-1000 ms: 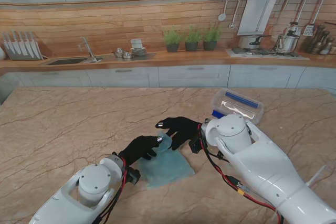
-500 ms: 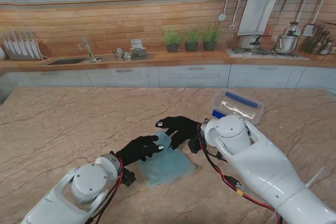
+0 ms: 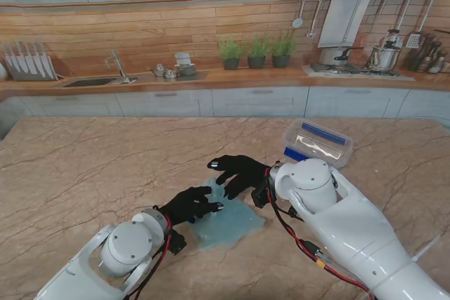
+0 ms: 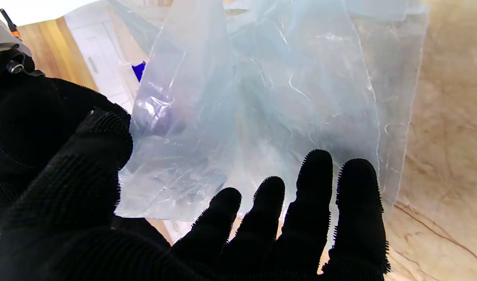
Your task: Fold the bubble film and place it into the plastic crate
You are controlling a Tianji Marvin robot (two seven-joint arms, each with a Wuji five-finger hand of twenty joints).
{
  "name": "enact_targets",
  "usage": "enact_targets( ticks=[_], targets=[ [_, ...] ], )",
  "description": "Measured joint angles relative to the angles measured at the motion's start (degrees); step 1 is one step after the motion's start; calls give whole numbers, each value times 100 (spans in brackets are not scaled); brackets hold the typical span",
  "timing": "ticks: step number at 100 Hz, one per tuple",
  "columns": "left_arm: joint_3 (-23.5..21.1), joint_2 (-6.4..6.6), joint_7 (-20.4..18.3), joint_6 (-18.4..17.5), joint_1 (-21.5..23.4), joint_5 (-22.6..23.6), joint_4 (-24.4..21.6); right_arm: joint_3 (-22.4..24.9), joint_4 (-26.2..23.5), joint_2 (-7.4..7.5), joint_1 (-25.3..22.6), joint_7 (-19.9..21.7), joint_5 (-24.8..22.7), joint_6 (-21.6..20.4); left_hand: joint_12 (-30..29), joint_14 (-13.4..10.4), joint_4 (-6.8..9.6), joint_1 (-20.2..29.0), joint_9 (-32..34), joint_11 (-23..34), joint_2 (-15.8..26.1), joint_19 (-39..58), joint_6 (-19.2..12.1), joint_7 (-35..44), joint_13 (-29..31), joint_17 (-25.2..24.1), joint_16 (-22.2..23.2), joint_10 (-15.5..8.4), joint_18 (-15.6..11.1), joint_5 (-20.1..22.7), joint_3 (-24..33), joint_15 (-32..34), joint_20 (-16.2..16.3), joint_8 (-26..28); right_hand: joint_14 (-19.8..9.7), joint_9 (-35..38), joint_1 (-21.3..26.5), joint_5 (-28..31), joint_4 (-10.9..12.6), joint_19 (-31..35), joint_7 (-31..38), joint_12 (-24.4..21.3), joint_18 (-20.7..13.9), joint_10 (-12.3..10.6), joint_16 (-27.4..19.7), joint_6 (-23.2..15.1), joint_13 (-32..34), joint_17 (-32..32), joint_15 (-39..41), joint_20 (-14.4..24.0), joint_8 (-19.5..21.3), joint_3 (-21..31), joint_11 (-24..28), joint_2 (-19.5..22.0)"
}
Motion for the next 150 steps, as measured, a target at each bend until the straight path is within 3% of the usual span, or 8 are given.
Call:
enact_targets(
  ticks=[38, 61, 79, 93, 100, 110, 134, 150],
  targets=[
    [-48, -7, -1, -44, 39, -119, 4, 80, -219, 16, -209, 14, 244, -130, 6, 0, 0, -52, -6, 0, 0, 0, 0, -1, -76, -160, 4, 0, -1, -4, 163, 7, 1, 0, 4, -117, 0, -87, 1, 0, 0, -14, 14, 0, 0, 0, 0, 65, 0, 61, -3, 0, -1, 0],
    [-147, -44, 100, -47, 133, -236, -2, 11, -240, -27, -281, -299, 267, -157, 23, 5, 0, -123, -72, 19, 382, 0, 0, -1, -148, -286, 69, 17, 0, -5, -1428, 6, 1, 0, 5, -262, 0, -78, 1, 0, 0, -14, 16, 0, 0, 0, -56, 66, -49, 61, -5, -1, -1, 0],
    [-180, -66, 217, -26, 182, -358, -18, -78, -251, -60, -335, -434, 196, -274, -6, 76, 0, -202, -72, 12, 940, 0, 0, -1, -148, -295, 69, 70, -1, -5, -2005, 5, 2, 0, 9, -329, 0, -80, 1, 0, 25, -14, 22, 0, -10, 0, -136, 60, -57, 61, -6, -1, -1, 0],
    [-150, -103, 429, 95, 203, -298, -47, -106, -275, -104, -388, -621, 187, -318, -7, 124, 0, -177, -67, 10, 936, 57, 0, -1, -148, -314, 75, 122, -1, -5, -2014, 25, 54, 0, 9, -418, 0, -80, 1, 0, 74, -15, 22, 0, -72, 0, -326, 1, -58, 61, -6, -1, 3, 0],
    [-100, -116, 514, 196, 200, -106, -64, -102, -311, -125, -428, -675, 264, -328, -2, 124, 0, 270, -62, 68, 926, 157, 0, -1, -148, -274, 224, 123, 0, -5, -1998, 224, 89, 4, 9, -417, 0, -80, 1, 0, 84, -16, 23, 0, -74, 0, -326, 0, -58, 61, -6, -1, 3, 0],
    [5, -126, 587, 521, 171, 296, -119, -86, -383, -141, -492, -721, 325, -391, 221, -230, 66, 769, 201, 382, 755, 460, -67, -1, 89, 5, 316, 123, 0, 37, -1437, 661, 280, 157, 9, -418, 0, -80, 1, 0, 93, -16, 23, 0, -75, 0, -326, -1, -58, 61, -6, -1, 4, 0],
    [108, -277, 1063, 748, 122, 113, -59, 93, -667, -143, -692, -773, 322, -546, 508, -92, 67, 786, 919, 876, 432, 1102, -180, 108, 931, 789, 278, 101, -18, 368, 855, 1261, 656, 377, 10, -418, 0, -80, 1, 0, 155, -16, 25, 0, -78, 0, -326, -1, -58, 61, -6, -1, 39, 0],
    [178, -411, 1480, 869, 80, -62, 68, 234, -820, -125, -811, -815, 246, -613, 705, -150, 67, 1201, 1359, 1233, 442, 1399, -191, 1814, 1431, 1312, 275, 30, -27, 383, 1754, 1621, 704, 970, 10, -417, 0, -80, 1, 0, 161, -16, 25, 0, -83, 0, -326, -1, -58, 61, -6, -1, 61, 0]
  ],
)
